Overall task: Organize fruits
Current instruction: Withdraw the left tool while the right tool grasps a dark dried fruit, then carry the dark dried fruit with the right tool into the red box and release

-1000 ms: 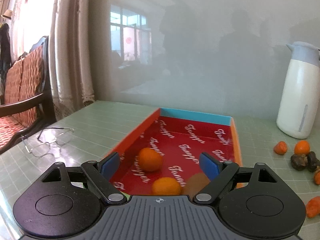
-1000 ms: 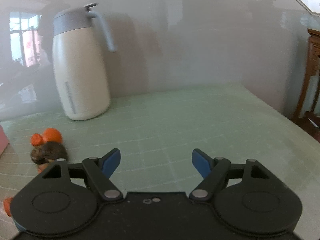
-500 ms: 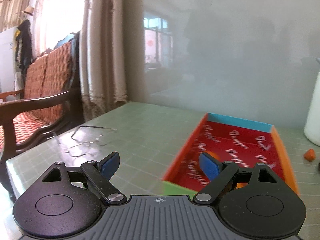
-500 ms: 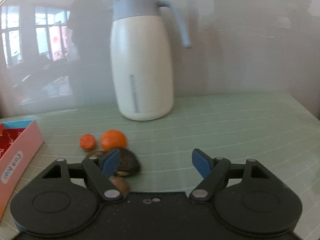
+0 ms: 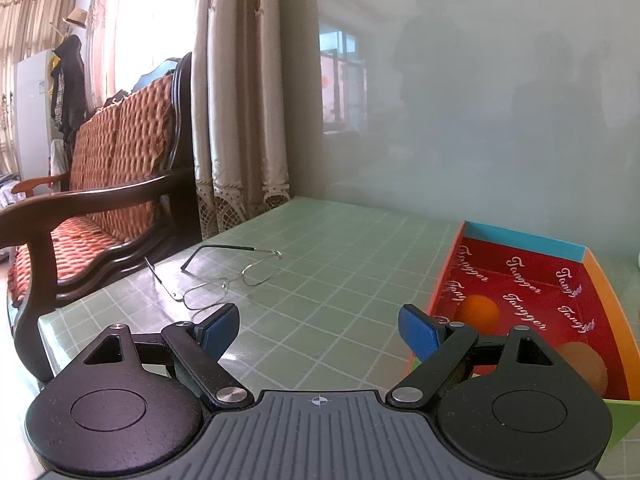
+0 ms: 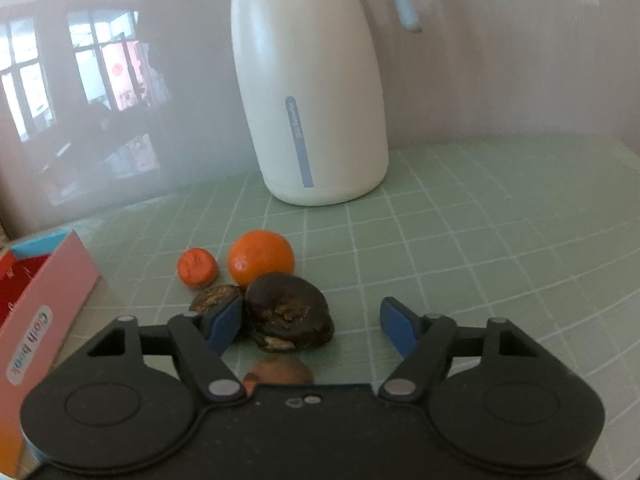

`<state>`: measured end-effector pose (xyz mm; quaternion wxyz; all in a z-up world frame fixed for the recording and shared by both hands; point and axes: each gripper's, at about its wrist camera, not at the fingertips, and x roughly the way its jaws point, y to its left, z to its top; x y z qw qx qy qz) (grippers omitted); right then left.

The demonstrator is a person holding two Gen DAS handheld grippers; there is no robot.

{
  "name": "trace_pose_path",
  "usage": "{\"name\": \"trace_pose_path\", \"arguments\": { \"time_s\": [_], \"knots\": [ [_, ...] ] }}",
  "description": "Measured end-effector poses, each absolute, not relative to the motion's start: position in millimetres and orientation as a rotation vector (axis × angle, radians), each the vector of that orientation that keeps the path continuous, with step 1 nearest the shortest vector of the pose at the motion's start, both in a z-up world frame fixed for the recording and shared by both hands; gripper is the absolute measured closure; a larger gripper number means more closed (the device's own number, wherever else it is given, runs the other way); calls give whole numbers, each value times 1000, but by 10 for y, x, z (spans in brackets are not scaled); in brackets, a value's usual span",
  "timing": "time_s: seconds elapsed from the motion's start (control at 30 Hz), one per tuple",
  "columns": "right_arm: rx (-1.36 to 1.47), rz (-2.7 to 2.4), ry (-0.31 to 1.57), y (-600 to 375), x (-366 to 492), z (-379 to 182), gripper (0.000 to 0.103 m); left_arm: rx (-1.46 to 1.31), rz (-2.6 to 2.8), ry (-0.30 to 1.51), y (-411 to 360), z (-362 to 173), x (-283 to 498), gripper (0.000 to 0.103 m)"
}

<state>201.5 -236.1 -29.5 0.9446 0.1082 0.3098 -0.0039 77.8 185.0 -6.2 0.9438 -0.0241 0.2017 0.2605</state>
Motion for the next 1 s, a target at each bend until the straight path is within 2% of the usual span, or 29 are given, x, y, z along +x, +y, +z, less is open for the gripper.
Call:
{"name": "trace_pose_path", "arguments": {
  "time_s": [0.07,0.1,0.63,1.0],
  "knots": [
    [220,12,633,-2322,2049,-283,56,-47,528,409,1834,-61,772,17],
    [205,18,636,-2291,2045,-271,58,-46,525,408,1821,-59,770,17],
    [204,57,574,-2273,1943,-56,59,-45,529,400,1830,-40,726,17],
    [118,193,528,-1607,1875,141,59,-42,568,405,2033,-15,590,17]
  ]
}}
